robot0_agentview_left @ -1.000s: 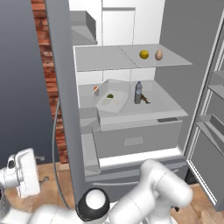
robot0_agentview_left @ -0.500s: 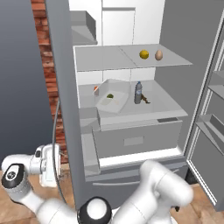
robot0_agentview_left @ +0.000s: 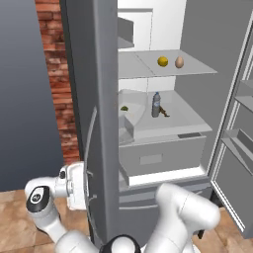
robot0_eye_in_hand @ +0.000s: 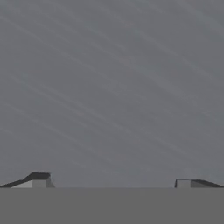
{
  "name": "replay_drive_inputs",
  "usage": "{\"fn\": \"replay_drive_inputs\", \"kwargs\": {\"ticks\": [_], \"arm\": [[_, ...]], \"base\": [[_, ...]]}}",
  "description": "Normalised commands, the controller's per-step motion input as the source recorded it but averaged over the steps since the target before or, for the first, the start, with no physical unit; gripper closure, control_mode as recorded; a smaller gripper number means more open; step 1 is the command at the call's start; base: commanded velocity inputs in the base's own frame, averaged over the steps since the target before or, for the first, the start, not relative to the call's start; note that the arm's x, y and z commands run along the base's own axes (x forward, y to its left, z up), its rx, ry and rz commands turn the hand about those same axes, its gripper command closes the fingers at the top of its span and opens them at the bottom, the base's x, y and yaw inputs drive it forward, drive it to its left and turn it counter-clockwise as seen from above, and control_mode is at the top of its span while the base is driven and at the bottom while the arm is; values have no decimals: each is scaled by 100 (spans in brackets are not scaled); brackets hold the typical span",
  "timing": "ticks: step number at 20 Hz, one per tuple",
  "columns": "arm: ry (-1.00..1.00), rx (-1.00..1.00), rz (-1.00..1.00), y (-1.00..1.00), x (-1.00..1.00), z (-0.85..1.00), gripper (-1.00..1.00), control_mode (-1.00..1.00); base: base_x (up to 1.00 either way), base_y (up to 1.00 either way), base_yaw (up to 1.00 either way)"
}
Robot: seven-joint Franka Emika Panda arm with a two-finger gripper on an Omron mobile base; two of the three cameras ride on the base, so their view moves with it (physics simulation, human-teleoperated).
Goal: Place the tupperware on the second highest shelf of the fridge. Make space for the tupperware among the existing items by rearranging them on the shelves if needed. Close the fridge door when finished.
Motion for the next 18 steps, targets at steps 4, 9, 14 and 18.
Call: {"fn": "replay_drive_inputs", "kwargs": {"ticks": [4, 9, 14, 18], "arm": [[0, -9, 0, -47, 0, 0, -100, -100], [0, -10, 0, -37, 0, 0, -100, -100], [0, -11, 0, -31, 0, 0, -100, -100], [-1, -7, 1, -52, 8, 0, -100, -100]], "base": [[0, 0, 0], [0, 0, 0], [0, 0, 0], [0, 0, 0]]}}
